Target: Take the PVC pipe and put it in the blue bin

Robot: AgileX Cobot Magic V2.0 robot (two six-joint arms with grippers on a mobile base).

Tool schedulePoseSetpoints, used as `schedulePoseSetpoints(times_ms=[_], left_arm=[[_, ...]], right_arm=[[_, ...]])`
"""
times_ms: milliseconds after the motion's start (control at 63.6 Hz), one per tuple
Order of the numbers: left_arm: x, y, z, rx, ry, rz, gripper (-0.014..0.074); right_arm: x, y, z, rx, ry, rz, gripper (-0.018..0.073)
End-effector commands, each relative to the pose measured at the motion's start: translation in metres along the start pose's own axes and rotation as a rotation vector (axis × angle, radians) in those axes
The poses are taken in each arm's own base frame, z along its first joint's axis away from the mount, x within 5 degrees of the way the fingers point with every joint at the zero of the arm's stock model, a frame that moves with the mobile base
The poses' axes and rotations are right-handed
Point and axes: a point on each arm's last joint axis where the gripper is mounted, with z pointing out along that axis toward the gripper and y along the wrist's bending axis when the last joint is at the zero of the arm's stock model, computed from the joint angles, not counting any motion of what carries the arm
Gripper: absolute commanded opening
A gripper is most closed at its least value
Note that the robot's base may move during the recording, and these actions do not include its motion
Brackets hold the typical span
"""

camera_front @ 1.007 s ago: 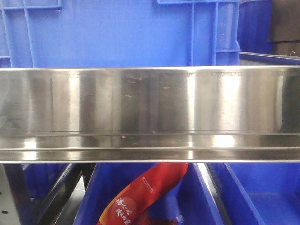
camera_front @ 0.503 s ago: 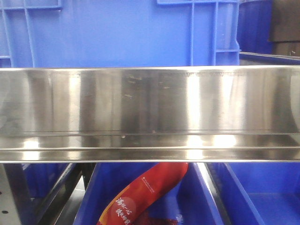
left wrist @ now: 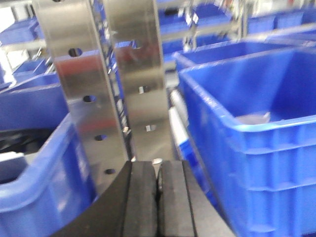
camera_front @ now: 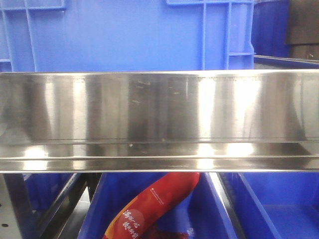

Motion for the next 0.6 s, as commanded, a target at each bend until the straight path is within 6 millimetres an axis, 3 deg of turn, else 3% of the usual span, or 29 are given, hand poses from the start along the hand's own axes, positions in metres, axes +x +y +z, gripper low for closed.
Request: schedulePoseSetpoints(times_ms=[0,189,425,582], left_arm=[[0.004,-0.002,-0.003,0.016,-0.048,-0.036,-0.0111],[0.019,-0.006,-0.004,0.031,-0.02,-0.056,-0.0111],[0.031,-0.008,-0.004,0.039,-0.004,-0.064,-0.0111],[0.041,-0.01,0.0,0.044,0.019,-0.065,-0.0111]], right_arm=[[0.002,-0.001,-0.005,0.017,0.018,0.011,-0.0163],[0.0,0.001,-0.016,0.015,0.022,0.097,-0.0163],[0.01,-0.001,-0.034,0.091,0.144,0.027,-0.0163],[0.01,0.002,-0.044,0.105,0.126,0.048,-0.0163]])
